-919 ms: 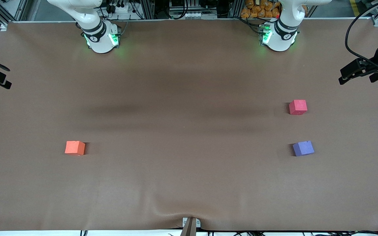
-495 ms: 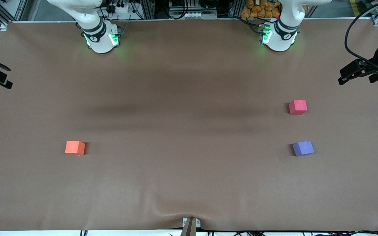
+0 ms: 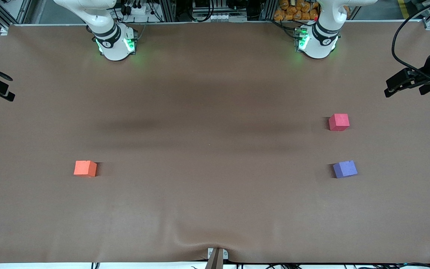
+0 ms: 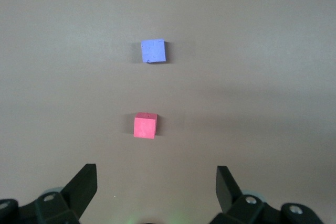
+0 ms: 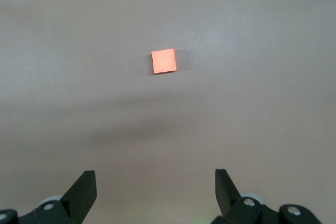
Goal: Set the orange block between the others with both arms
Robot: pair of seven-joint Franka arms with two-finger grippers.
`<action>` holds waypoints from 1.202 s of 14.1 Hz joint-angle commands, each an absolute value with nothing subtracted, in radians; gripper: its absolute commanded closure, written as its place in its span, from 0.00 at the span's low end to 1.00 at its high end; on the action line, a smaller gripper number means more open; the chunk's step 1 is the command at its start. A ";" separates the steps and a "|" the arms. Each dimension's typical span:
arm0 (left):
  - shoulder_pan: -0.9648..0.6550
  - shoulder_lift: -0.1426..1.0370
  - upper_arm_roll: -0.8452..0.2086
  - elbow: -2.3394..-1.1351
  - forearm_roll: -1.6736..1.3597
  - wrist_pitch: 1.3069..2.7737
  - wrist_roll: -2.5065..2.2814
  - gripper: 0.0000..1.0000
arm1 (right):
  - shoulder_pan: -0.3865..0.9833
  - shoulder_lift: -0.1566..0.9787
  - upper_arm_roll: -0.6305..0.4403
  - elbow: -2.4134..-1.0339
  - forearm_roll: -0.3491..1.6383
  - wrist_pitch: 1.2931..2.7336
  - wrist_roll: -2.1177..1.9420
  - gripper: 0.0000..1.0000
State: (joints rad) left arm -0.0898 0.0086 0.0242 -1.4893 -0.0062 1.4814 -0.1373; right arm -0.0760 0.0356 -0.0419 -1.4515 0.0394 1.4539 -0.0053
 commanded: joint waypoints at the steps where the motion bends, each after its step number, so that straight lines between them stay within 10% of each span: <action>1: -0.083 0.014 0.020 -1.470 0.002 1.466 -0.130 0.00 | -0.080 0.028 -0.037 -1.462 0.048 1.451 -0.017 0.00; 17: -0.087 0.025 0.018 -1.474 0.000 1.473 -0.141 0.00 | -0.038 0.524 -0.037 -1.463 0.043 1.771 -0.018 0.00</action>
State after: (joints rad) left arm -0.0906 0.0167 0.0234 -1.4898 -0.0062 1.4816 -0.1373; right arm -0.0374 0.4930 -0.0361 -1.4865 0.0424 1.7470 -0.0094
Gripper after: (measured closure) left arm 0.000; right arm 0.000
